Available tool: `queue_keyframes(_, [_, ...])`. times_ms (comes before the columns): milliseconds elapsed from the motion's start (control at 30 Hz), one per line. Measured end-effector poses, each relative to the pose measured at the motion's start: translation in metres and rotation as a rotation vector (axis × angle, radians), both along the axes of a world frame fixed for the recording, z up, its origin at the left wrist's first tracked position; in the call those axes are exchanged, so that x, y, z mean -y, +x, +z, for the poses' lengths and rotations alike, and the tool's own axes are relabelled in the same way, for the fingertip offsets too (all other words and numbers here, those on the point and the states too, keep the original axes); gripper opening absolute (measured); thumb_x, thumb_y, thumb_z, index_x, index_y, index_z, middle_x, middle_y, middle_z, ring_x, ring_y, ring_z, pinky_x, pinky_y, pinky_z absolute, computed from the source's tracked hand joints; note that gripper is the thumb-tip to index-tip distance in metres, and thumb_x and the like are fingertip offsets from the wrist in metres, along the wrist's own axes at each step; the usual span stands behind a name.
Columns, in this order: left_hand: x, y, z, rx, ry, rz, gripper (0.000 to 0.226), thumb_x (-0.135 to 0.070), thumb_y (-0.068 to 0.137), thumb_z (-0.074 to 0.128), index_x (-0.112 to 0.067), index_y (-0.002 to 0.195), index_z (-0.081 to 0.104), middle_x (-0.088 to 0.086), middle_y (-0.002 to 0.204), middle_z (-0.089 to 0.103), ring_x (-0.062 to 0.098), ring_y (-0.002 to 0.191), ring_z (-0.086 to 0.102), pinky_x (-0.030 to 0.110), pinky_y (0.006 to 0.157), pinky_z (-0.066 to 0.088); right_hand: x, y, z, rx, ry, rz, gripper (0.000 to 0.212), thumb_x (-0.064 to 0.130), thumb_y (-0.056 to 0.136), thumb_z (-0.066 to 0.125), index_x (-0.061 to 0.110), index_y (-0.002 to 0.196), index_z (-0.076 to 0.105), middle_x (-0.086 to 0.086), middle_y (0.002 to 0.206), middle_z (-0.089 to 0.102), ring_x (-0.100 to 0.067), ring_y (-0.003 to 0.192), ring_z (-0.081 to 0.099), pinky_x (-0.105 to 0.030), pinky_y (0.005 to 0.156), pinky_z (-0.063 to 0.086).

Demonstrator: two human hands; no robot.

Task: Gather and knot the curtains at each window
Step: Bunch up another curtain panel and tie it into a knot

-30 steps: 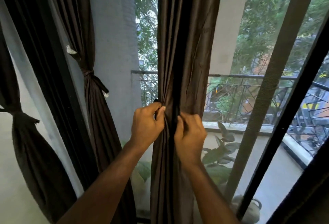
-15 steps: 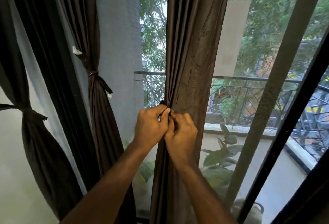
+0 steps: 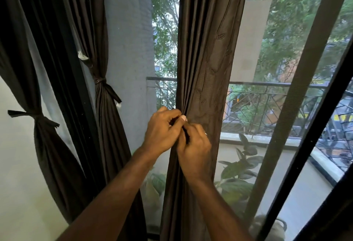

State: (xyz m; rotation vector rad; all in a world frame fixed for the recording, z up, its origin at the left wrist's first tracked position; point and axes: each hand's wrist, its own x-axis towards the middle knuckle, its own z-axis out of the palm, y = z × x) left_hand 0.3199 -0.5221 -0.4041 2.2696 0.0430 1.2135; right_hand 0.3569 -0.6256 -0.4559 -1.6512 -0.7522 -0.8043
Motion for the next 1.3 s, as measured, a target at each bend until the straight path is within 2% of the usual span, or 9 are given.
queue_keyframes(133, [0.005,0.001,-0.001,0.012,-0.067,0.067,0.041,-0.045,0.089,0.064,-0.014,0.063,0.056,0.001,0.054,0.054,0.022,0.054,0.055,0.041,0.051,0.049,-0.002,0.0,0.004,0.012,-0.025,0.007,0.006,0.002,0.092,0.067,0.007,0.091,0.072,-0.002,0.083,0.062,-0.014,0.072,0.055,-0.016,0.066,0.037])
queue_keyframes(200, [0.006,0.004,-0.002,0.041,-0.093,0.121,0.04,-0.04,0.089,0.065,-0.015,0.06,0.052,0.002,0.051,0.051,0.022,0.049,0.052,0.041,0.048,0.047,-0.003,0.001,0.005,0.022,-0.05,0.044,0.008,0.003,0.092,0.066,0.007,0.093,0.073,-0.001,0.084,0.063,-0.015,0.073,0.057,-0.015,0.067,0.037])
queue_keyframes(367, [-0.008,0.007,-0.006,0.088,0.018,0.177,0.039,-0.027,0.093,0.061,-0.016,0.062,0.04,0.001,0.052,0.044,0.024,0.048,0.047,0.042,0.046,0.04,0.017,0.017,0.001,0.055,-0.023,0.128,0.021,0.007,0.092,0.064,0.01,0.107,0.077,-0.001,0.101,0.072,-0.017,0.091,0.067,-0.033,0.085,0.054])
queue_keyframes(500, [-0.023,0.008,-0.012,0.132,0.035,0.19,0.04,-0.027,0.095,0.059,-0.02,0.065,0.035,-0.006,0.054,0.034,0.021,0.048,0.039,0.04,0.047,0.035,0.042,0.042,0.002,-0.242,0.242,-0.004,0.024,0.016,0.092,0.073,0.016,0.116,0.069,0.001,0.112,0.064,-0.02,0.105,0.06,-0.039,0.09,0.053])
queue_keyframes(600, [-0.02,0.01,-0.014,0.151,0.041,0.177,0.04,-0.029,0.096,0.058,-0.021,0.065,0.035,-0.007,0.054,0.033,0.018,0.048,0.037,0.038,0.046,0.034,0.044,0.061,0.002,-0.396,0.24,0.094,0.026,0.025,0.091,0.076,0.023,0.115,0.067,0.007,0.115,0.065,-0.013,0.107,0.06,-0.041,0.092,0.054])
queue_keyframes(767, [-0.015,0.015,-0.017,0.167,0.037,0.176,0.041,-0.024,0.097,0.059,-0.019,0.063,0.037,-0.004,0.054,0.035,0.02,0.047,0.039,0.043,0.045,0.036,0.041,0.061,-0.003,-0.295,0.292,0.008,0.012,0.01,0.092,0.072,0.022,0.094,0.073,0.007,0.092,0.068,-0.01,0.084,0.064,-0.048,0.072,0.058])
queue_keyframes(933, [-0.014,0.014,-0.016,0.173,0.077,0.227,0.04,-0.02,0.097,0.06,-0.027,0.068,0.033,-0.011,0.056,0.03,0.018,0.047,0.037,0.037,0.045,0.033,0.036,0.055,-0.004,-0.23,0.223,-0.011,0.01,0.009,0.092,0.064,0.017,0.093,0.068,0.003,0.086,0.066,-0.017,0.079,0.062,-0.043,0.073,0.054])
queue_keyframes(1167, [-0.008,0.015,-0.016,0.127,0.205,0.401,0.033,-0.024,0.095,0.054,-0.013,0.065,0.048,0.006,0.054,0.047,0.024,0.046,0.044,0.03,0.047,0.03,0.015,0.02,-0.007,0.096,0.026,0.032,0.006,0.007,0.092,0.063,0.007,0.096,0.068,-0.003,0.091,0.065,-0.024,0.086,0.06,-0.038,0.075,0.051])
queue_keyframes(1300, [-0.007,0.014,-0.015,0.135,0.263,0.457,0.032,-0.02,0.092,0.059,-0.01,0.063,0.051,0.008,0.052,0.048,0.027,0.043,0.046,0.03,0.045,0.034,0.014,0.02,-0.005,-0.028,0.161,-0.001,0.014,0.008,0.086,0.066,0.009,0.099,0.069,0.002,0.088,0.064,-0.018,0.079,0.061,-0.029,0.073,0.05])
